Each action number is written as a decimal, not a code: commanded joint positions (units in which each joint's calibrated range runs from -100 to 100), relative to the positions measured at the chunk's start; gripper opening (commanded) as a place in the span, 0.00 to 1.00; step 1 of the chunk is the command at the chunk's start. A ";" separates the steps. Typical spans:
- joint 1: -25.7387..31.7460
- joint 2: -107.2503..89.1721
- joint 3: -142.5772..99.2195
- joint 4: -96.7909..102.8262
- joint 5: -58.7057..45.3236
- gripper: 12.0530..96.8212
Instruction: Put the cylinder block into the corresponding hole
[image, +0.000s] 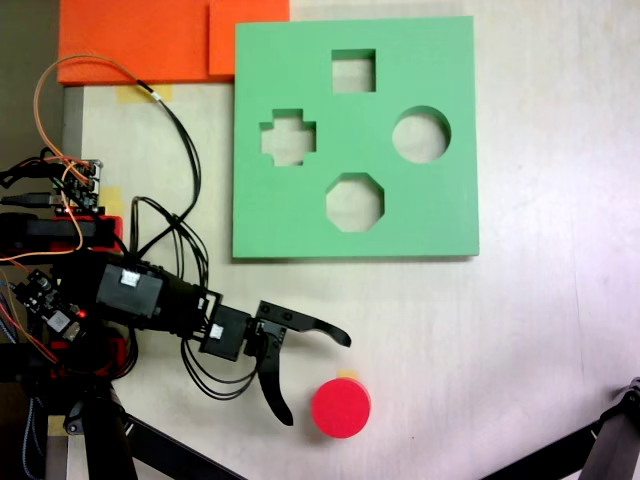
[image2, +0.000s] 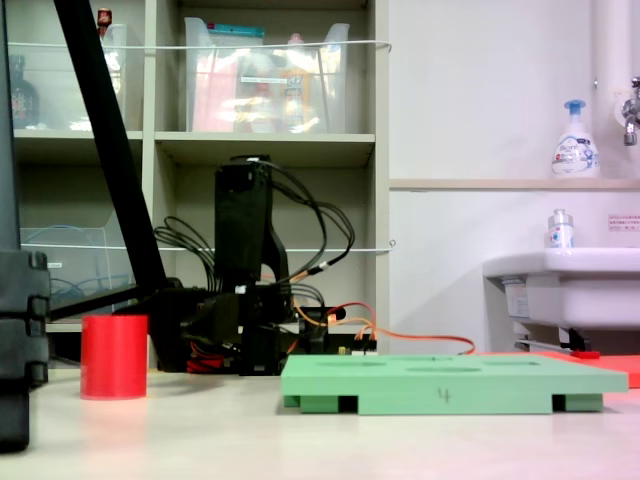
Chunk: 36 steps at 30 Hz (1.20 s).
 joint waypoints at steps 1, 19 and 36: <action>-0.68 1.54 3.15 5.21 0.29 0.79; -3.47 14.81 18.70 -1.73 0.88 0.74; -3.13 16.21 20.00 -1.73 0.88 0.36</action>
